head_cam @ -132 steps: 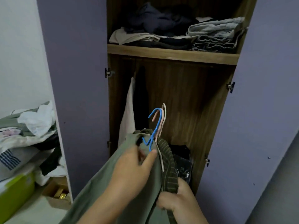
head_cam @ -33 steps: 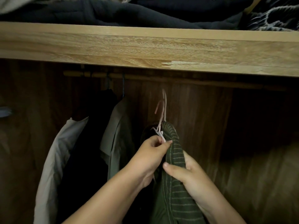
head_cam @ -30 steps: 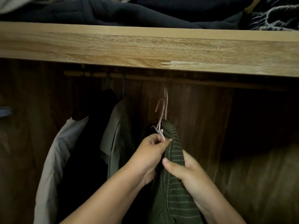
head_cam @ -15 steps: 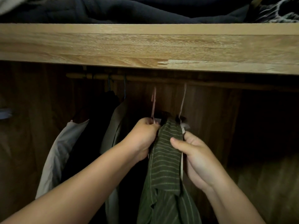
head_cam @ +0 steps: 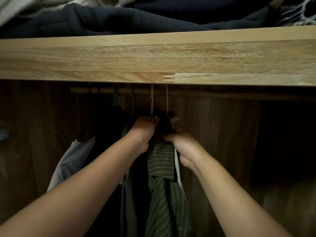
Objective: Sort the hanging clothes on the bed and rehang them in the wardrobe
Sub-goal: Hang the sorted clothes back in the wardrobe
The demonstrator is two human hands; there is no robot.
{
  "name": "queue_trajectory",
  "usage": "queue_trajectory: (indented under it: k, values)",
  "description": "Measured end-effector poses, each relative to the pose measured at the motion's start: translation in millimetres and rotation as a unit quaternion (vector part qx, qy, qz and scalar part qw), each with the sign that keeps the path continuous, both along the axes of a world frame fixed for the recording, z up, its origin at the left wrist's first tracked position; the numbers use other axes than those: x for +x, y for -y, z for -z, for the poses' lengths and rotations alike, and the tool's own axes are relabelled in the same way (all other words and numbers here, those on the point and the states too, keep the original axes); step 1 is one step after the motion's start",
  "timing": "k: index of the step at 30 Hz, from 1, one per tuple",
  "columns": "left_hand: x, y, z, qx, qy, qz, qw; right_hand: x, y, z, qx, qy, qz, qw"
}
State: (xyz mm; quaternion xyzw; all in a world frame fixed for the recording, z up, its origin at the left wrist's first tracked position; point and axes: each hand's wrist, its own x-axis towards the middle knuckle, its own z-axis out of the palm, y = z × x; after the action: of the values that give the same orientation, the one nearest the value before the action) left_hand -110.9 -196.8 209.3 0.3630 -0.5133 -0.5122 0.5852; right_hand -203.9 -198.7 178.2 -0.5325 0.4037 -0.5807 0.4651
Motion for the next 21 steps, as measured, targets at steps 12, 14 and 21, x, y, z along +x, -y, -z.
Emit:
queue_trajectory:
  k: [12, 14, 21]
  values:
    - [23.3, 27.2, 18.1, 0.044, 0.109, -0.134, 0.984, 20.4, -0.5, 16.1, 0.029, -0.095, -0.006, 0.995]
    - [25.8, 29.7, 22.1, 0.042, 0.161, -0.149, 0.975, 21.0, -7.1, 21.4, 0.015, -0.098, -0.019, 0.995]
    - [31.3, 23.4, 48.9, 0.089, 0.189, -0.118, 0.971, 16.8, -19.5, 42.4, -0.007, -0.175, -0.002, 0.985]
